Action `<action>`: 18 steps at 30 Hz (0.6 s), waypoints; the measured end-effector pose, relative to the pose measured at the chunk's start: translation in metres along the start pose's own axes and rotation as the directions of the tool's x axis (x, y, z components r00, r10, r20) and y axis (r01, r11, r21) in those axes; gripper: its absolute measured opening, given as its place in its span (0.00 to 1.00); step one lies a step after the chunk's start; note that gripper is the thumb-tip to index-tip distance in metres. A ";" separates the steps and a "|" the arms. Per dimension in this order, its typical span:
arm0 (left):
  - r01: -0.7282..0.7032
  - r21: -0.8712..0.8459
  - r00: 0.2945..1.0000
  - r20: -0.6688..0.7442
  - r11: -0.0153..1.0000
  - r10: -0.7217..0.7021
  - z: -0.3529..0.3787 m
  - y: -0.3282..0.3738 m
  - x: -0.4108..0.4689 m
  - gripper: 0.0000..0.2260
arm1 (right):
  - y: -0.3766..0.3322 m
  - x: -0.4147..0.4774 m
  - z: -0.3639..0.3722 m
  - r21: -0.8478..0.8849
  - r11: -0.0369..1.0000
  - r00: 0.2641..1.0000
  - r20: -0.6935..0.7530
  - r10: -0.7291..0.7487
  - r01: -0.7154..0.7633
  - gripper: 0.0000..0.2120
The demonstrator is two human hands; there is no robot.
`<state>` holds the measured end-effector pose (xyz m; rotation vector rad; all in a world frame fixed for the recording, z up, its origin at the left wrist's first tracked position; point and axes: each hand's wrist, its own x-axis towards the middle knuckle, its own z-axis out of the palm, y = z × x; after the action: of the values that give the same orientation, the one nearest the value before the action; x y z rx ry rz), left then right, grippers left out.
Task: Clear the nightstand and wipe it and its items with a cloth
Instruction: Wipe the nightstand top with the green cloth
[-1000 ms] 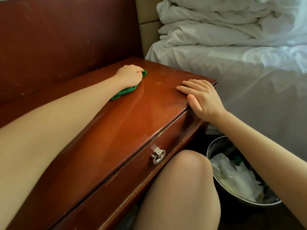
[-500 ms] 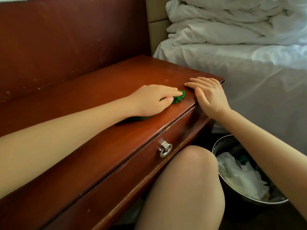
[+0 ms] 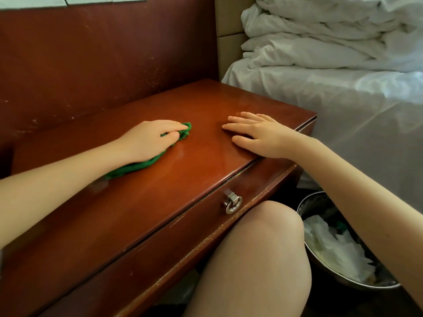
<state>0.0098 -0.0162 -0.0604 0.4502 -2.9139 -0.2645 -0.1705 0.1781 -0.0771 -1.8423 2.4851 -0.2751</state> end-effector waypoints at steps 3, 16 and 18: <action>0.177 0.070 0.984 -0.047 0.982 -0.174 -0.008 -0.043 0.006 0.17 | -0.005 0.006 -0.002 0.001 1.000 0.999 0.037 0.019 -0.019 0.23; 0.420 0.100 0.905 -0.120 0.902 -0.408 0.000 -0.080 0.124 0.19 | -0.011 0.031 -0.002 0.050 0.996 0.996 0.051 0.076 -0.078 0.24; 0.431 0.099 0.900 -0.125 0.897 -0.418 0.003 -0.078 0.143 0.19 | -0.010 0.034 -0.002 0.049 0.995 0.996 0.037 0.083 -0.084 0.24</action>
<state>-0.1034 -0.1335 -0.0569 1.0926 -2.7102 -0.1112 -0.1710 0.1432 -0.0708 -1.7045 2.5000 -0.2979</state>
